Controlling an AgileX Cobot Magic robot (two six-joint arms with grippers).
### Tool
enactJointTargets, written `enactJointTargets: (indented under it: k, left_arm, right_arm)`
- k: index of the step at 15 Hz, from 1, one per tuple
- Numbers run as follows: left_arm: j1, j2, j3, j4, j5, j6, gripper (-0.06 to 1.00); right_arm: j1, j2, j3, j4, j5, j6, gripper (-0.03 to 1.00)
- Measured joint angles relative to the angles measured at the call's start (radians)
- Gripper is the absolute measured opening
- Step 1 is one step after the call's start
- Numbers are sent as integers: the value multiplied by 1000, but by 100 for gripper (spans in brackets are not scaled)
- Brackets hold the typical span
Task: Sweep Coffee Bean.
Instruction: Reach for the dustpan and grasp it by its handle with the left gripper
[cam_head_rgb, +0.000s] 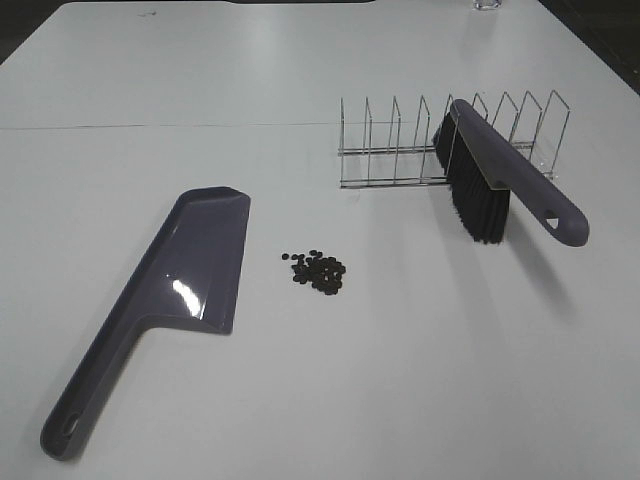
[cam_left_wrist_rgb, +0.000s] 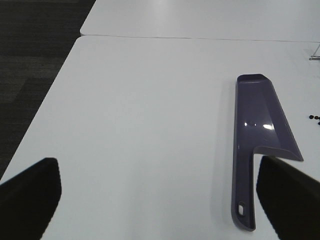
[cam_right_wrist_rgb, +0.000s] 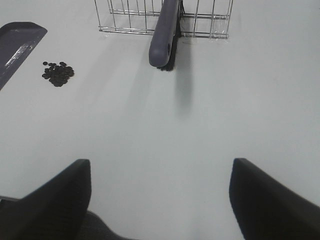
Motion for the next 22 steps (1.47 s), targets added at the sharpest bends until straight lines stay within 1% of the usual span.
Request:
enactJointTargets:
  k: [2, 4, 22]
  left_arm:
    - [0, 0, 0, 2, 0, 10, 99]
    - [0, 0, 0, 1, 0, 74, 99]
    - [0, 0, 0, 1, 0, 80, 99]
  right_arm:
    - [0, 0, 0, 0, 0, 0, 68]
    - [0, 0, 0, 0, 0, 0, 68]
    - [0, 0, 0, 0, 0, 0, 68]
